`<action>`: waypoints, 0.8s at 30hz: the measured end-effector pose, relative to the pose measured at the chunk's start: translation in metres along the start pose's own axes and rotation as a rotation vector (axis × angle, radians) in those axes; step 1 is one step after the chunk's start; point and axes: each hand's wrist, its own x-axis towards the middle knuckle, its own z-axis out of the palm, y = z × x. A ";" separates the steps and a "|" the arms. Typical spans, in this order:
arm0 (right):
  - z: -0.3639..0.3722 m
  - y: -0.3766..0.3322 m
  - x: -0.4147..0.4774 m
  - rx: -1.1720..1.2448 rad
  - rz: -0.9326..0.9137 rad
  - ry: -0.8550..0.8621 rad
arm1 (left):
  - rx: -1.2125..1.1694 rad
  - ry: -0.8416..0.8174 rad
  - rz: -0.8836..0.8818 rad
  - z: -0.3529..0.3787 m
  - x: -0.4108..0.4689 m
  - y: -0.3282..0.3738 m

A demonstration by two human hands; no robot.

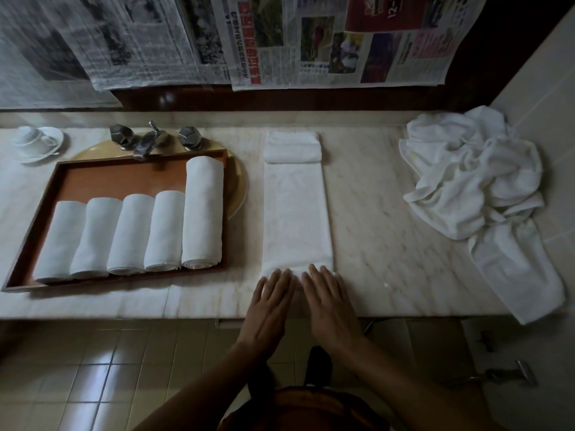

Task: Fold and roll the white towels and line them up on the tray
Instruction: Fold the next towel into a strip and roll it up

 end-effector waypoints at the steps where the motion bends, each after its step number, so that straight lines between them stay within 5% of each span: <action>1: 0.002 0.002 0.004 -0.010 -0.005 0.015 | 0.002 -0.003 0.006 -0.001 0.003 -0.002; 11: -0.010 0.020 0.034 -0.007 -0.084 0.142 | -0.010 -0.149 0.047 -0.021 0.031 -0.039; 16: -0.013 0.025 0.015 0.151 -0.068 0.060 | -0.093 -0.256 0.050 -0.021 0.011 -0.047; 24: -0.020 0.029 0.013 0.306 0.066 0.029 | -0.317 -0.126 -0.054 -0.040 0.016 -0.037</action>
